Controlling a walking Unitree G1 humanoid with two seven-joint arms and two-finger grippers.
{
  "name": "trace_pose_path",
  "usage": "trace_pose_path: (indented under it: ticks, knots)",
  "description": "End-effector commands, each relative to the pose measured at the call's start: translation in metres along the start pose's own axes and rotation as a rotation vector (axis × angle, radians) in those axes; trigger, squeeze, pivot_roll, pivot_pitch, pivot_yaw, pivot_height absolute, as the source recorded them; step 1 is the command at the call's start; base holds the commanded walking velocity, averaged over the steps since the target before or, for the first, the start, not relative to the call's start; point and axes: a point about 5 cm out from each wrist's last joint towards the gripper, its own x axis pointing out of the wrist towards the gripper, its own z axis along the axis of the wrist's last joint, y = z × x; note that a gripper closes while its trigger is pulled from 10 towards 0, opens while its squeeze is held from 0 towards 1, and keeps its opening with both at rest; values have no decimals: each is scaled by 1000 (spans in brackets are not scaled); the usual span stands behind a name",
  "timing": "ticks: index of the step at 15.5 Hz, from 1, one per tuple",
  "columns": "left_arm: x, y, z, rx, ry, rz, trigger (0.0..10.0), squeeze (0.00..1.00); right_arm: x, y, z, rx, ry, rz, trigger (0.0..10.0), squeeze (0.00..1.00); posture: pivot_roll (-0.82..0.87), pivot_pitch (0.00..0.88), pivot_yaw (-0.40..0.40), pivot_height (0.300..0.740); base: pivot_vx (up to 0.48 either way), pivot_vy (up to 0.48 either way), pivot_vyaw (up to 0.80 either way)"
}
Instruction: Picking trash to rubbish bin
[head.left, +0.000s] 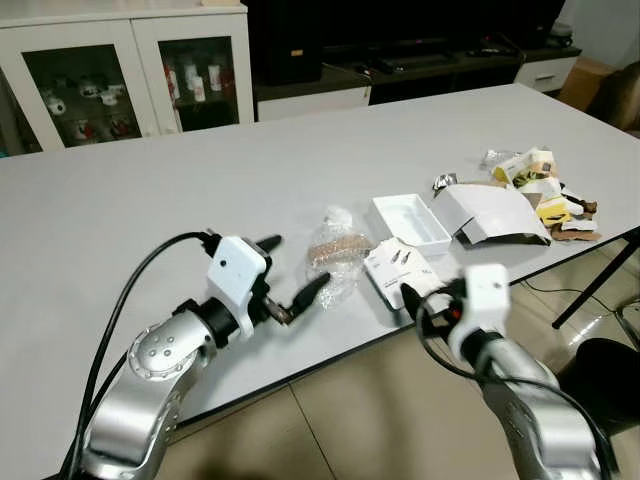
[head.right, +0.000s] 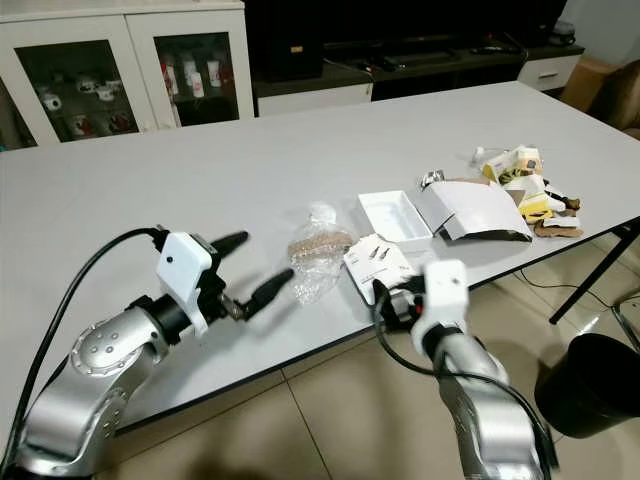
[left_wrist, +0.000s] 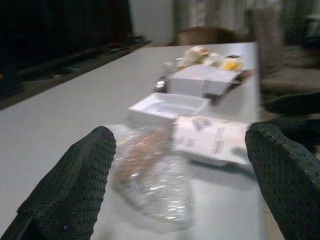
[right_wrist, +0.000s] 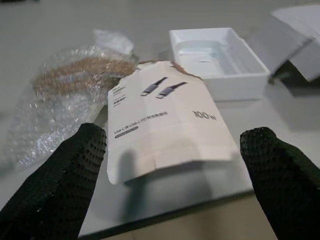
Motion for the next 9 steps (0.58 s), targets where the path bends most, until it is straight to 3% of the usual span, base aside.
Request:
trace_pose_path:
  ticks: [1,5,6,7,9]
  knots:
    - [-1,-6,3,-21,0,-59,10000,0,-5,-3,5,38,-18,-14,10000,1000,-27,0,-48,740,0,0,0]
    - [-12,-16,-5,-81,56,-149,10000,0,-7,13,-4,222,-20,17,10000,1000,-28,0,-57,740,0,0,0]
    - [-13,-18,-5,-89,61,-162,10000,0,-7,14,-7,253,-22,10,10000,702,-23,0,-63,740,0,0,0]
    - [-12,-19,-4,-90,52,-152,10000,0,0,11,-13,277,-12,-42,10000,0,-15,0,-65,740,0,0,0]
    - [-12,-18,-2,-82,45,-145,10000,0,4,9,-16,345,-11,-87,10000,0,-10,0,-71,740,0,0,0]
